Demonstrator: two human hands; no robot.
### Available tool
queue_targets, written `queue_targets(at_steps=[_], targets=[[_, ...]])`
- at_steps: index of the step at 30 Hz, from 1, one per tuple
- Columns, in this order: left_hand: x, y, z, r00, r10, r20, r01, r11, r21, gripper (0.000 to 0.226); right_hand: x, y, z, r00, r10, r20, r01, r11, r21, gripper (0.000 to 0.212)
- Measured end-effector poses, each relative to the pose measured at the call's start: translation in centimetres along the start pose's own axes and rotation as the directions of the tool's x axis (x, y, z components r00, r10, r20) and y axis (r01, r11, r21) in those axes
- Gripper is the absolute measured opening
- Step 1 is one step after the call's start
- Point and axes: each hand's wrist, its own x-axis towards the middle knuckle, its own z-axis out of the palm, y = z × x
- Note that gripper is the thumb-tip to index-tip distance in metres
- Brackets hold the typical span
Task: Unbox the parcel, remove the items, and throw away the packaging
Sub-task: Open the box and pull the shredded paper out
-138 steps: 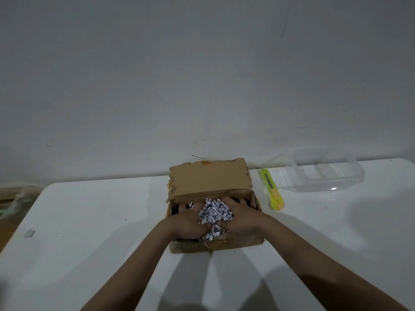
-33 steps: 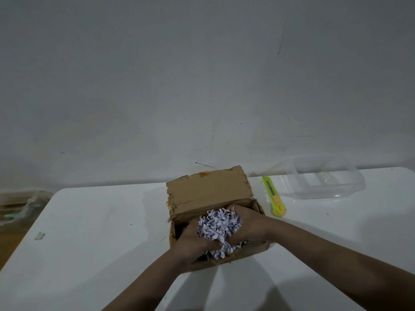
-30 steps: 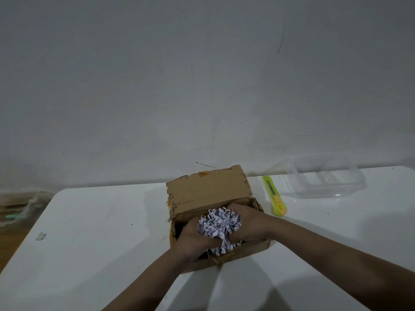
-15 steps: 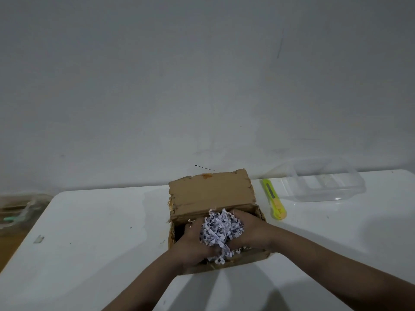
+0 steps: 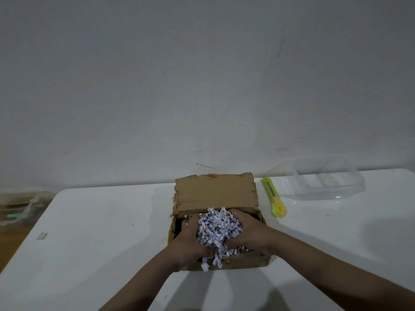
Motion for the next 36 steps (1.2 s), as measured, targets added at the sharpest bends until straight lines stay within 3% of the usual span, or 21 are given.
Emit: queue_targets(at_steps=[9, 16, 25, 36], targets=[[0.2, -0.7, -0.6, 0.998, 0.015, -0.065, -0.023, 0.993, -0.119, 0.083, -0.6, -0.5, 0.0, 0.999, -0.005, -0.053, 0.007, 0.999, 0.033, 0.061], [0.1, -0.4, -0.9, 0.997, 0.043, -0.064, -0.053, 0.987, -0.151, 0.071, -0.7, -0.5, 0.1, 0.998, 0.017, -0.054, -0.014, 0.998, 0.057, 0.073], [0.1, 2.8, -1.8, 0.985, 0.137, -0.109, -0.153, 0.976, -0.152, 0.071, -1.1, -2.9, -1.1, 0.976, -0.13, -0.175, 0.121, 0.991, -0.064, 0.061], [2.3, 8.4, 0.7, 0.964, 0.257, -0.068, -0.262, 0.961, -0.089, 0.059, -5.1, -4.9, -5.4, 0.94, -0.201, -0.275, 0.221, 0.974, 0.043, 0.058]])
